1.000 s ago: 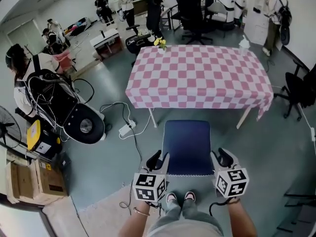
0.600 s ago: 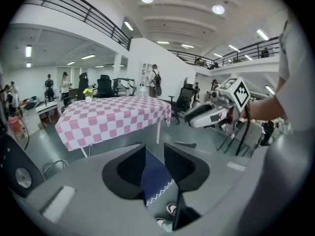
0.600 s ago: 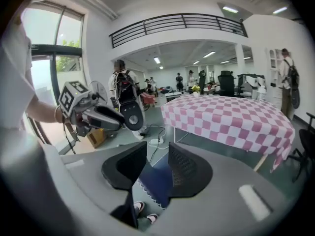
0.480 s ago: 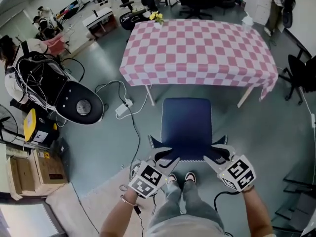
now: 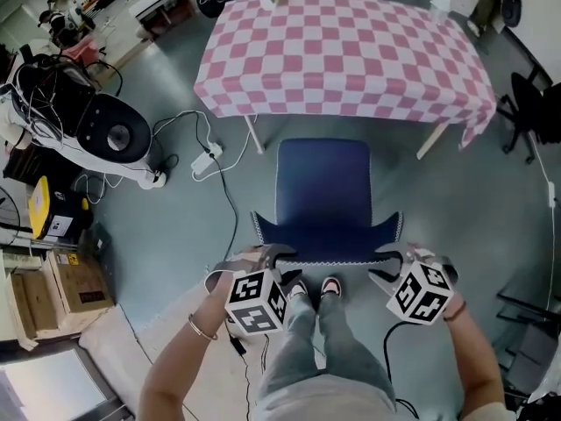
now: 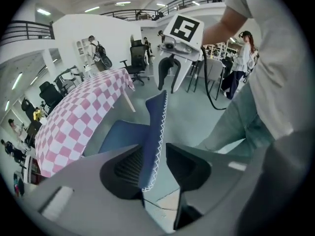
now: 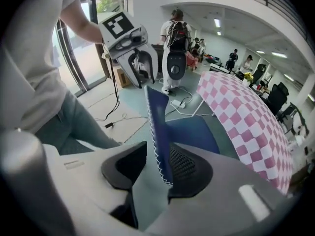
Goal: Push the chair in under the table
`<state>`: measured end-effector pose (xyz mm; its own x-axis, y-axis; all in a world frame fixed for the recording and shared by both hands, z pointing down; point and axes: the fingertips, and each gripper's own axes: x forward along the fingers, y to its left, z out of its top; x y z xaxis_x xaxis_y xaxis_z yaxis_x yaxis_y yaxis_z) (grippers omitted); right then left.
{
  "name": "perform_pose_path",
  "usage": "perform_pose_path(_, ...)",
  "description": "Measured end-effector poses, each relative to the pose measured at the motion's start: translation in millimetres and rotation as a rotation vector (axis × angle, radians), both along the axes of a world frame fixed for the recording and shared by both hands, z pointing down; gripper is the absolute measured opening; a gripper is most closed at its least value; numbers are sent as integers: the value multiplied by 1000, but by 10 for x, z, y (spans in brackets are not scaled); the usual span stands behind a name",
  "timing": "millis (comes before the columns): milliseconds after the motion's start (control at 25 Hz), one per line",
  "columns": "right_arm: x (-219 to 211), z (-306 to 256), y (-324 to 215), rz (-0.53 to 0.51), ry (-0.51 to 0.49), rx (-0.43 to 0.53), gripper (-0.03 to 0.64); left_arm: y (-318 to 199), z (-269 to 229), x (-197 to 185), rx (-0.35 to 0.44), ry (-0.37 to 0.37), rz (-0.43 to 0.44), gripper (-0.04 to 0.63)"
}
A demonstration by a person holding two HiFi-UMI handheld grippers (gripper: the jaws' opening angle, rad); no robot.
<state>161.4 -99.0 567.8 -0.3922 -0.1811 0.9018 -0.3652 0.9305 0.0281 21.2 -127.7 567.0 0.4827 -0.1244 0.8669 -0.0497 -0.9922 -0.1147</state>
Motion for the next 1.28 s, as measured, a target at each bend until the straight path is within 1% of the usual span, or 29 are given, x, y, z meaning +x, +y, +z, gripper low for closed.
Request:
perform_pose_path(80, 53, 85, 13, -31, 58, -7, 124, 23, 85, -24, 7, -42, 25, 144)
perform_pose_path(160, 71, 151, 13, -47, 87, -12, 124, 46, 172, -21, 10, -72, 43, 144)
perform_pose_path(240, 70, 223, 0, -62, 110, -11, 124, 54, 254, -2, 10, -89, 47, 144)
perform_pose_path(320, 83, 318, -15, -89, 156, -1, 124, 36, 319, 23, 15, -94, 44, 144)
perform_pose_path(440, 103, 440, -34, -122, 215, 16, 124, -2, 401, 42, 41, -113, 61, 144)
perform_pose_path(520, 103, 484, -55, -115, 222, 15, 124, -23, 460, 53, 54, -126, 72, 144)
perform_pose_path(720, 102, 583, -122, -109, 266, 40, 124, -62, 581, 84, 46, -133, 53, 146)
perform_pose_path(840, 80, 626, -128, -91, 278, 49, 123, -61, 636, 90, 66, -149, 58, 144)
perform_pose_path(920, 55, 657, -128, -82, 295, 68, 121, -65, 658, 88, 85, -157, 54, 112)
perform_pose_path(1000, 38, 674, -131, -61, 304, 80, 113, -68, 664, 81, 91, -156, 41, 100)
perform_pose_path(1160, 52, 682, -168, 1, 266, 48, 101, -102, 667, 87, 76, -154, 9, 84)
perform_pose_path(1280, 61, 678, -191, 13, 242, 33, 100, -115, 671, 100, 51, -157, 6, 80)
